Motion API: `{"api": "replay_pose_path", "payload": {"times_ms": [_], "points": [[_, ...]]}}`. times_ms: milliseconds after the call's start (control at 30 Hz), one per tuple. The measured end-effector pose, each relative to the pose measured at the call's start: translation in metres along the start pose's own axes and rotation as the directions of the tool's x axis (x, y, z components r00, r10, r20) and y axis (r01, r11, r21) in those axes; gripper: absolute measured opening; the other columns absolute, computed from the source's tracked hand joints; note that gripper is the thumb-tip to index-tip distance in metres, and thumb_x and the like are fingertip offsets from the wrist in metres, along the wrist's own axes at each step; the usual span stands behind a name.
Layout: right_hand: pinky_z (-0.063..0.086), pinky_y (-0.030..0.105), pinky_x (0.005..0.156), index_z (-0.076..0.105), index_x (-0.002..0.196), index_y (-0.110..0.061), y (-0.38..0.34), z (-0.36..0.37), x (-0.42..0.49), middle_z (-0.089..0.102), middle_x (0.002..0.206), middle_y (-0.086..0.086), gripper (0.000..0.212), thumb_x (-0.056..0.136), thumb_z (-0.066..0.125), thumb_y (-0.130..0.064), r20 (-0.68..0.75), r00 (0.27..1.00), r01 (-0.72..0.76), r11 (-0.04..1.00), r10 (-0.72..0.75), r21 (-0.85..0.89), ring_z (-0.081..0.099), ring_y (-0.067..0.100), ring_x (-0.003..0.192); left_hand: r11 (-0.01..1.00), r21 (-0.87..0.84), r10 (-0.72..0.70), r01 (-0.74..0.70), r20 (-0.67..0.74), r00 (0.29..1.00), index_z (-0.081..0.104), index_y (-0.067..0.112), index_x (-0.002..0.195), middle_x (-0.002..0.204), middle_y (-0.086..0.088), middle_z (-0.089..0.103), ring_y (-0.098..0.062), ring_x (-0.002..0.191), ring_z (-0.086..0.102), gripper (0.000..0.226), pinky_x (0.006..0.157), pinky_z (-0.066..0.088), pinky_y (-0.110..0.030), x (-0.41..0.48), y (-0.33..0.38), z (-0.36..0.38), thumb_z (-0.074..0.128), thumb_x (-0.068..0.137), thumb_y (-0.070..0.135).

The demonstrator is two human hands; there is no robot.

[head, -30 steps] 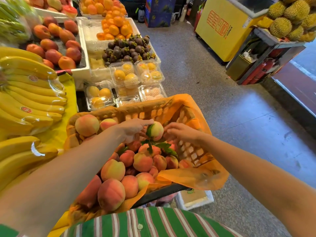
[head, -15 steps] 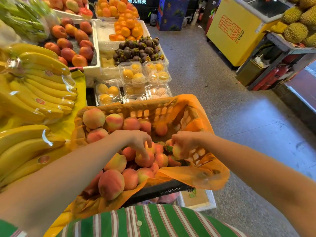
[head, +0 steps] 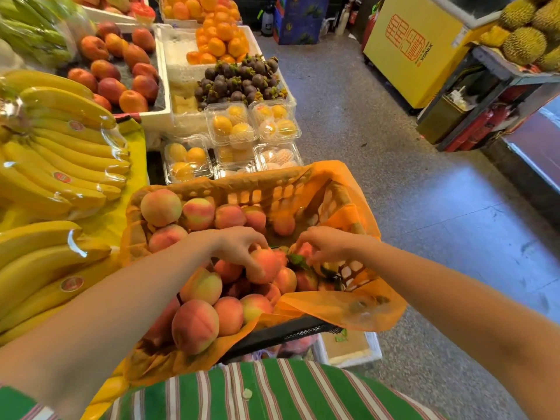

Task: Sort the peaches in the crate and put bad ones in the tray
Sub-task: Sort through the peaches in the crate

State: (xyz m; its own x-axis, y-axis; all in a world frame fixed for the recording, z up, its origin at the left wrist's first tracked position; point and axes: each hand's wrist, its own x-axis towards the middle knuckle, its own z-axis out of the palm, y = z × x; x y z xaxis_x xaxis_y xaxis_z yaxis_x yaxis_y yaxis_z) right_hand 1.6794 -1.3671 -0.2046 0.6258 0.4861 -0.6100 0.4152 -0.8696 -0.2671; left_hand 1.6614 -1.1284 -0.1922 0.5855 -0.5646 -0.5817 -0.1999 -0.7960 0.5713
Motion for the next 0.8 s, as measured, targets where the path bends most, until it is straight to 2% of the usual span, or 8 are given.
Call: {"api": "replay_pose_path", "payload": {"times_ms": [33,133,300,433,567,633,700,800], "points": [[0.045,0.027,0.091,0.051,0.133,-0.019,-0.005,-0.008,-0.006,0.055,0.128,0.000,0.046,0.089,0.065,-0.024,-0.006,0.999,0.044,0.972,-0.044,0.229,0.053,0.013,0.112,0.991,-0.130,0.013,-0.018,-0.037,0.999,0.052,0.023,0.128,0.113,0.005,0.052,-0.014,0.103,0.050,0.057,0.086,0.045,-0.029,0.000,-0.001,-0.003,0.074,0.079,0.042],[0.052,0.027,0.089,0.044,0.138,-0.028,-0.019,-0.025,-0.021,0.050,0.136,-0.001,0.057,0.087,0.070,-0.022,0.022,0.992,0.067,0.649,-0.127,0.758,0.056,0.014,0.118,0.894,-0.441,0.047,-0.074,-0.072,0.996,0.059,0.019,0.116,0.107,0.004,0.057,-0.015,0.098,0.056,0.037,0.082,0.048,-0.027,-0.001,0.008,-0.010,0.068,0.085,0.037],[0.054,0.022,0.084,0.042,0.137,-0.023,-0.022,-0.024,-0.024,0.049,0.129,-0.003,0.065,0.082,0.075,-0.018,-0.135,0.988,0.150,0.572,-0.068,0.807,0.057,0.013,0.113,0.621,-0.776,0.106,-0.111,-0.057,0.993,0.063,0.009,0.092,0.085,-0.004,0.069,-0.019,0.084,0.062,0.032,0.087,0.047,-0.035,0.001,0.017,-0.012,0.057,0.089,0.041],[0.048,0.026,0.073,0.050,0.128,-0.019,-0.017,-0.023,-0.022,0.058,0.119,0.011,0.041,0.094,0.053,-0.044,-0.061,0.998,0.058,0.394,-0.005,0.917,0.058,0.021,0.093,0.695,-0.719,-0.007,-0.023,-0.039,0.999,0.067,0.002,0.100,0.099,-0.019,0.072,-0.023,0.083,0.065,0.068,0.083,0.047,-0.035,0.005,0.023,-0.010,0.023,0.100,0.054],[0.047,0.024,0.067,0.058,0.122,-0.011,-0.003,-0.027,-0.022,0.061,0.096,0.013,0.068,0.089,0.036,-0.067,0.096,0.991,-0.064,0.297,-0.095,0.953,0.053,0.019,0.075,0.793,-0.607,-0.045,-0.048,-0.136,0.990,0.071,-0.001,0.099,0.100,-0.016,0.072,-0.020,0.081,0.066,0.067,0.084,0.050,-0.036,0.008,0.031,-0.013,0.029,0.099,0.052],[0.050,0.023,0.069,0.056,0.124,-0.004,0.003,-0.030,-0.025,0.063,0.096,0.017,0.072,0.091,0.035,-0.065,0.151,0.983,-0.110,0.315,-0.108,0.943,0.058,0.020,0.076,0.801,-0.594,-0.051,-0.074,-0.190,0.980,0.070,0.004,0.098,0.099,-0.014,0.073,-0.020,0.082,0.066,0.052,0.085,0.050,-0.036,0.010,0.028,-0.013,0.039,0.099,0.046],[0.052,0.026,0.072,0.057,0.119,-0.001,0.007,-0.033,-0.025,0.065,0.099,0.020,0.070,0.091,0.038,-0.062,0.177,0.982,-0.135,0.428,-0.060,0.893,0.063,0.024,0.078,0.876,-0.476,-0.050,-0.080,-0.254,0.966,0.068,0.009,0.099,0.098,-0.009,0.072,-0.021,0.089,0.066,0.039,0.086,0.051,-0.036,0.012,0.021,-0.011,0.047,0.098,0.041],[0.054,0.041,0.088,0.063,0.110,-0.009,0.006,-0.039,-0.020,0.065,0.109,0.022,0.068,0.083,0.047,-0.070,0.205,0.977,-0.169,0.804,0.060,0.570,0.064,0.035,0.095,0.997,0.065,-0.008,0.032,-0.345,0.939,0.066,0.023,0.105,0.108,-0.001,0.065,-0.024,0.107,0.058,0.027,0.090,0.049,-0.040,0.012,0.008,-0.011,0.055,0.091,0.044]]}}
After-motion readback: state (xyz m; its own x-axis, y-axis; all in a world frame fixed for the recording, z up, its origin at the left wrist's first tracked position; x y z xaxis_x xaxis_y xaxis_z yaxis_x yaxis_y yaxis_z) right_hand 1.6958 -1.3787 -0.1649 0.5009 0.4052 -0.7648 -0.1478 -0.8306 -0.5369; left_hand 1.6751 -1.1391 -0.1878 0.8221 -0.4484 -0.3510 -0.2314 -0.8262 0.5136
